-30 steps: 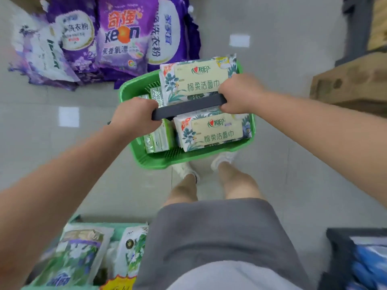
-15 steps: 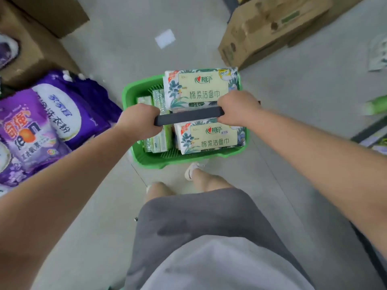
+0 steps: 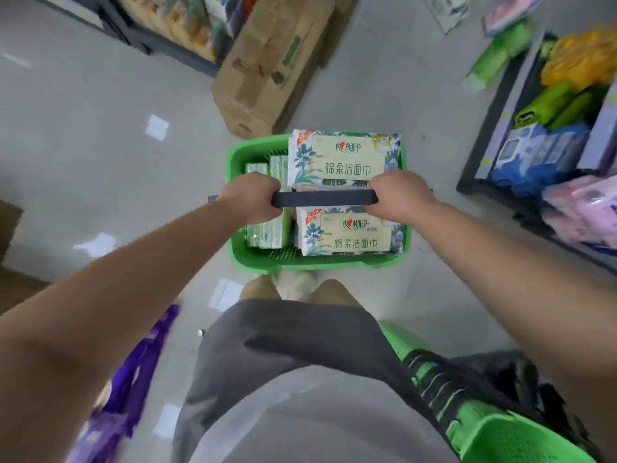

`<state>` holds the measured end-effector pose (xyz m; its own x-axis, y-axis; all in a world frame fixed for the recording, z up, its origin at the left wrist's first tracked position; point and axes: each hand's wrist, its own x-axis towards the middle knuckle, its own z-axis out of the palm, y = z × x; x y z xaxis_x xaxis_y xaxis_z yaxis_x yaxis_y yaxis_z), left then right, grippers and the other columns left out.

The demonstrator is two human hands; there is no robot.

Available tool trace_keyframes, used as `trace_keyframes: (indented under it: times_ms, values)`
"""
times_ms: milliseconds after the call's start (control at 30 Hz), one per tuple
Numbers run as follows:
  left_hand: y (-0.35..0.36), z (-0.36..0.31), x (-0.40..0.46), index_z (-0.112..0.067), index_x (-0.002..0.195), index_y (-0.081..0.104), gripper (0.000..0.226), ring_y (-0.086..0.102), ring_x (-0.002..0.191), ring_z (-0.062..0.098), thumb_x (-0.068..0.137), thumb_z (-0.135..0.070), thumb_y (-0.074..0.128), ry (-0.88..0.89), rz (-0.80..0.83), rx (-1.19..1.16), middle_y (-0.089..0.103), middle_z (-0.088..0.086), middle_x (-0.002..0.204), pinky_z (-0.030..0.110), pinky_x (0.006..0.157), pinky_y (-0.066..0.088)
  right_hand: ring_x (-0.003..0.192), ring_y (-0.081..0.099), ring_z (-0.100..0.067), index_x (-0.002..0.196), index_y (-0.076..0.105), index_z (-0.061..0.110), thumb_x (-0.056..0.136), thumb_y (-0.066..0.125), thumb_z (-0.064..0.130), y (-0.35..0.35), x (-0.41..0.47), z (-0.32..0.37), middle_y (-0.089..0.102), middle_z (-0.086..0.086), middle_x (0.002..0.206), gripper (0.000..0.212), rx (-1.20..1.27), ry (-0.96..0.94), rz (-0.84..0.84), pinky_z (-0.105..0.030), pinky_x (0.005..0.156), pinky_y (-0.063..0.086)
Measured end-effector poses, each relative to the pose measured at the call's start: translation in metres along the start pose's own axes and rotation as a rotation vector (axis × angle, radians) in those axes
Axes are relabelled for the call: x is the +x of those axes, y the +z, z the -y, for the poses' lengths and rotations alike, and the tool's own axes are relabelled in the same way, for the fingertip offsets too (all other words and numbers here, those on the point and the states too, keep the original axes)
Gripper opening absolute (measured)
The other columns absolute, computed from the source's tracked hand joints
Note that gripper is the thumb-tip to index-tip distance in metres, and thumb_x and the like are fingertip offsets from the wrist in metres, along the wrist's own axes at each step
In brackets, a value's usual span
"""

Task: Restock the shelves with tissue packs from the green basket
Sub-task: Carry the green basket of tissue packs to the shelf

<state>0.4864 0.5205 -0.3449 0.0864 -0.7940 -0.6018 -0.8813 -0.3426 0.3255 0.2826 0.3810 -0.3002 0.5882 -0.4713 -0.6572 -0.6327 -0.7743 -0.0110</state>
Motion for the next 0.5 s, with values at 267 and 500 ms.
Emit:
trace_keyframes:
  times_ms: [267, 500]
  values:
    - [-0.071, -0.035, 0.087, -0.015, 0.074, 0.053, 0.009, 0.05, 0.064, 0.021, 0.083, -0.018, 0.054, 0.233, 0.095, 0.161, 0.046, -0.003, 0.061, 0.028, 0.055, 0.039, 0.064, 0.049, -0.019, 0.071, 0.054, 0.016, 0.081, 0.056, 0.027, -0.005, 0.006, -0.058, 0.04, 0.005, 0.058, 0.015, 0.239, 0.222, -0.066, -0.021, 0.048, 0.029]
    - [-0.116, -0.087, 0.165, -0.019, 0.073, 0.054, 0.009, 0.051, 0.062, 0.019, 0.082, -0.021, 0.057, 0.324, 0.15, 0.351, 0.047, -0.005, 0.06, 0.029, 0.055, 0.044, 0.062, 0.048, -0.016, 0.066, 0.045, 0.019, 0.084, 0.055, 0.027, -0.011, 0.015, -0.118, 0.04, 0.006, 0.061, 0.022, 0.413, 0.312, -0.044, -0.022, 0.044, 0.028]
